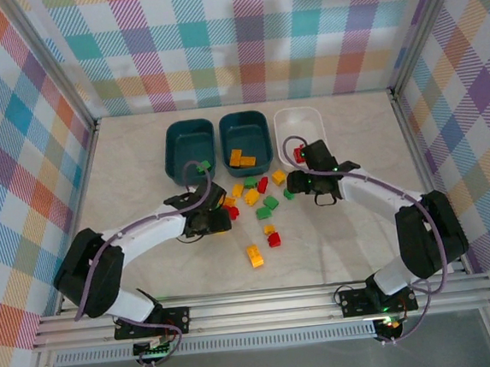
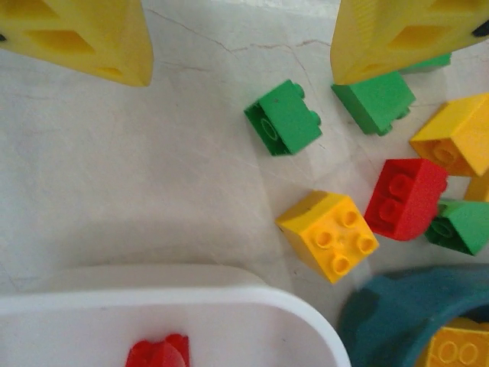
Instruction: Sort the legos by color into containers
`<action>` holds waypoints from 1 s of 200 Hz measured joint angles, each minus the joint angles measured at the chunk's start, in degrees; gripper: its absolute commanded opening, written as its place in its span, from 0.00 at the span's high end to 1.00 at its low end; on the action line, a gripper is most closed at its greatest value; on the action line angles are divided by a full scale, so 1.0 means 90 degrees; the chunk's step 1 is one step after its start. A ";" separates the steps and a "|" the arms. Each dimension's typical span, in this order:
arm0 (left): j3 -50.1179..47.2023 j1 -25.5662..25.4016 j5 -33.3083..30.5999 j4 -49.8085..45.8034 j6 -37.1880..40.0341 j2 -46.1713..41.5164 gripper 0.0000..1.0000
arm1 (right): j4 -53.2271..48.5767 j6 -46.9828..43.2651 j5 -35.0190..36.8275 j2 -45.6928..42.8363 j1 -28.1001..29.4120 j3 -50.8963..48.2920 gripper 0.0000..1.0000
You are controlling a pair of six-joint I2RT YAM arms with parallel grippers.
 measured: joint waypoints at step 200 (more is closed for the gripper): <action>0.0464 -0.0024 0.0056 -0.0087 0.0299 0.0289 0.73 | 0.0294 0.0000 -0.0126 -0.0204 -0.0010 -0.0002 0.39</action>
